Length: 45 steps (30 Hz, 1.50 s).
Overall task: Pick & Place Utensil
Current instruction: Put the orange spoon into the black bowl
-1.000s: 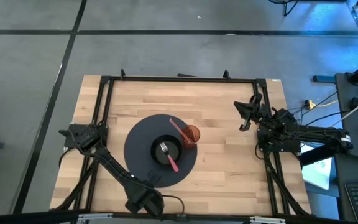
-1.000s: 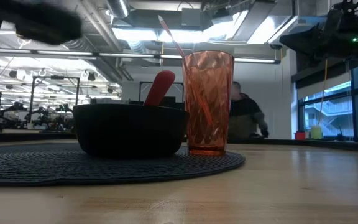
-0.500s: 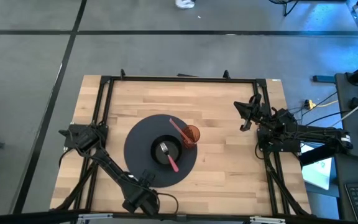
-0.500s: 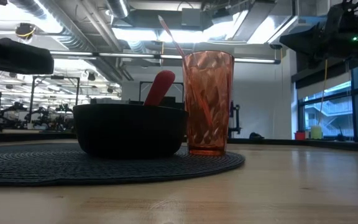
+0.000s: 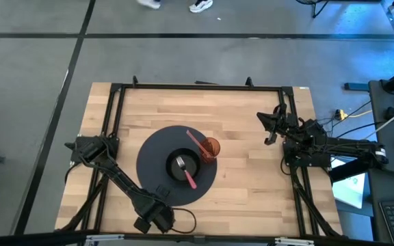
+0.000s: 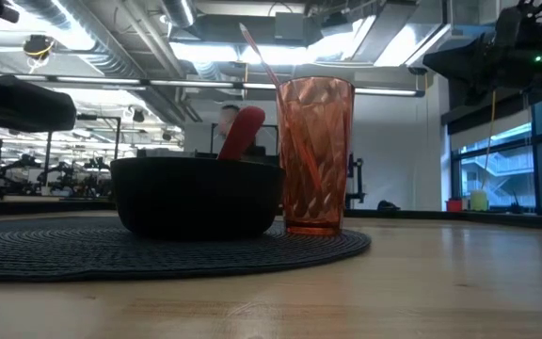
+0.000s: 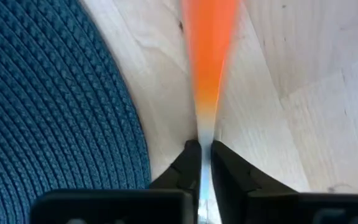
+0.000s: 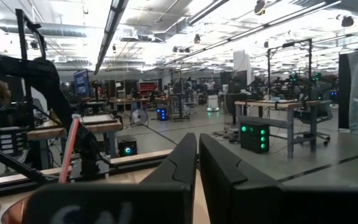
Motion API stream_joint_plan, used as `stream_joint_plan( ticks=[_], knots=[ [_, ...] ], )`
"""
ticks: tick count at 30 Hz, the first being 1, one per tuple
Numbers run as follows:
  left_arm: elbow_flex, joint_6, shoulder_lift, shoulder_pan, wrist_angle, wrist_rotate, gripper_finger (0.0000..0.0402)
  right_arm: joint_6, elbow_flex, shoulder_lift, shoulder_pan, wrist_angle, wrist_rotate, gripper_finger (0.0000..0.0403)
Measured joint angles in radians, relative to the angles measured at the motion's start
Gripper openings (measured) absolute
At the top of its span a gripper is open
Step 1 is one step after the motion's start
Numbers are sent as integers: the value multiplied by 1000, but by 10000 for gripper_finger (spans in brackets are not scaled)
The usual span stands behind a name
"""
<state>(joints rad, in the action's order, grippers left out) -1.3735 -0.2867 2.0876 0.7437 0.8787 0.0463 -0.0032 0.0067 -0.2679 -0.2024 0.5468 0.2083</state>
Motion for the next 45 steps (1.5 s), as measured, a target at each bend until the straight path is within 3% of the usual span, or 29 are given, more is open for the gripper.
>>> stream_joint_plan(
  ticks=[8,16,24,45],
  knots=[
    [-48,42,8,18,70,-41,7,0,0,0,0,-8,0,21],
    [-187,45,10,21,255,-178,1,0,0,0,0,-7,0,21],
    [-226,24,6,23,376,-215,1,0,0,0,0,-8,-1,21],
    [-421,-75,4,25,653,-466,1,3,0,0,0,-8,-2,21]
  ],
)
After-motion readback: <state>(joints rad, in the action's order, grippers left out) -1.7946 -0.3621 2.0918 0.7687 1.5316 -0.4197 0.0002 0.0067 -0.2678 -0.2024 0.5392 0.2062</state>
